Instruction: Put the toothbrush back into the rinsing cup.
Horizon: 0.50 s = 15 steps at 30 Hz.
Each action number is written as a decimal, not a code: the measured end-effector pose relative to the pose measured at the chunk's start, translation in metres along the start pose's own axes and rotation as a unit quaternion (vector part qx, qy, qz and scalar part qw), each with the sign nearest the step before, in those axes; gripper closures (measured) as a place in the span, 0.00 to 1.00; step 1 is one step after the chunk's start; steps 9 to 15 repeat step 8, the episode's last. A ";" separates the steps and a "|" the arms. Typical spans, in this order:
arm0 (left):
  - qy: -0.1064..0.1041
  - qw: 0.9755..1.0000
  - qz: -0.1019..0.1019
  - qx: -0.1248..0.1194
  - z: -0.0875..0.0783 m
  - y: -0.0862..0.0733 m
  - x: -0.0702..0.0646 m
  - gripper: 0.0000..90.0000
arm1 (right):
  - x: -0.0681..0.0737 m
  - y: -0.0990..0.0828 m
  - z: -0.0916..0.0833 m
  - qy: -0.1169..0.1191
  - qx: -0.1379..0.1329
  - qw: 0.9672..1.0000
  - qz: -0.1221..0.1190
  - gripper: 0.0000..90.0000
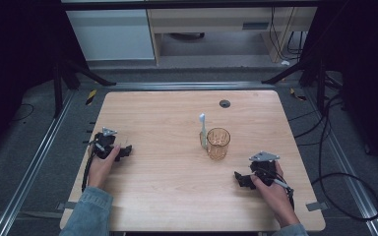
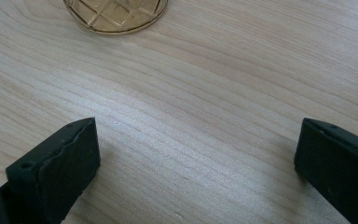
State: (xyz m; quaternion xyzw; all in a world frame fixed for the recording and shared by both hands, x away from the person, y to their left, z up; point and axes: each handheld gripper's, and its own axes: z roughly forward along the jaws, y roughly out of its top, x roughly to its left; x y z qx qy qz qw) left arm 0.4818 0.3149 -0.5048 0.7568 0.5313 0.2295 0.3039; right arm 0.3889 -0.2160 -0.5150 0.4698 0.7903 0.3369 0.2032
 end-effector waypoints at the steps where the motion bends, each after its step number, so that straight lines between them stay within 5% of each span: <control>1: 0.000 1.000 0.000 -0.001 0.000 0.000 0.000 0.07 | 0.000 0.000 0.000 0.000 -0.001 1.000 0.000 0.00; 15: -0.002 1.000 0.000 -0.011 0.002 -0.002 0.002 0.03 | 0.000 0.000 0.000 0.000 -0.001 1.000 0.000 0.00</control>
